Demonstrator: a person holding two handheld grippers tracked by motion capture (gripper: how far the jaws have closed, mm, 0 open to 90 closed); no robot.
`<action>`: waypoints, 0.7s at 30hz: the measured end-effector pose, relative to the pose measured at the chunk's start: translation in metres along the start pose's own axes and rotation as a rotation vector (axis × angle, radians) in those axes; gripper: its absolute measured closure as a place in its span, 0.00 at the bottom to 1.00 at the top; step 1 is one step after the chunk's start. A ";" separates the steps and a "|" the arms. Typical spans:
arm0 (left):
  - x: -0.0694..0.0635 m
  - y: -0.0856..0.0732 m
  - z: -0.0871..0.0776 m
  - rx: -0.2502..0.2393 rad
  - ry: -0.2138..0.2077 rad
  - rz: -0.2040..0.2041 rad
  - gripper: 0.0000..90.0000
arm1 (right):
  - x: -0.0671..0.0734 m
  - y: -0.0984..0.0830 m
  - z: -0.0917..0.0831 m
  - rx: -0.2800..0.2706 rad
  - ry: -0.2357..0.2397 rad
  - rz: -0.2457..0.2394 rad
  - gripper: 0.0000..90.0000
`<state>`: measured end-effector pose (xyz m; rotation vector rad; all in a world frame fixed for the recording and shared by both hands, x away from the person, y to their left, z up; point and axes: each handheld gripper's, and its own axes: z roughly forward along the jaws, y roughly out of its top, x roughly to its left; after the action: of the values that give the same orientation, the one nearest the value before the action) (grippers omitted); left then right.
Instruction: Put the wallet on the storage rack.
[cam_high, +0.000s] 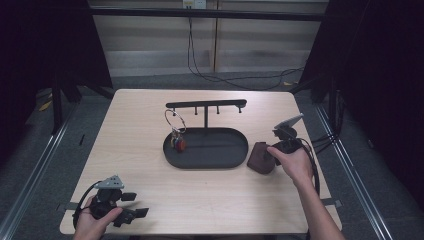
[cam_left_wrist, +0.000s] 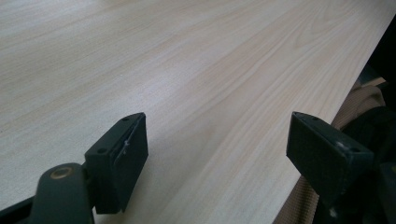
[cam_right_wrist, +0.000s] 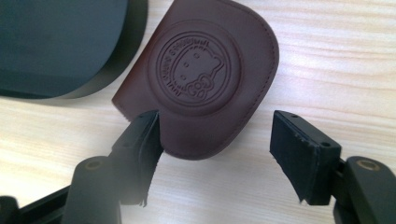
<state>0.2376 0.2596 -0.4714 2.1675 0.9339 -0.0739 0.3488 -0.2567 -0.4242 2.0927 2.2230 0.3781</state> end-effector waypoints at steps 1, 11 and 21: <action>0.000 0.000 0.000 -0.002 -0.004 -0.005 0.23 | 0.001 0.002 0.001 0.008 -0.005 0.001 0.38; 0.001 0.000 0.000 0.007 0.003 -0.007 0.24 | -0.001 0.025 0.008 0.079 -0.035 0.049 0.39; 0.002 -0.001 0.000 0.008 0.007 -0.010 0.24 | -0.001 0.029 0.019 0.078 -0.030 0.052 0.32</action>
<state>0.2383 0.2611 -0.4720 2.1720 0.9502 -0.0750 0.3816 -0.2541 -0.4358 2.1823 2.2051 0.2654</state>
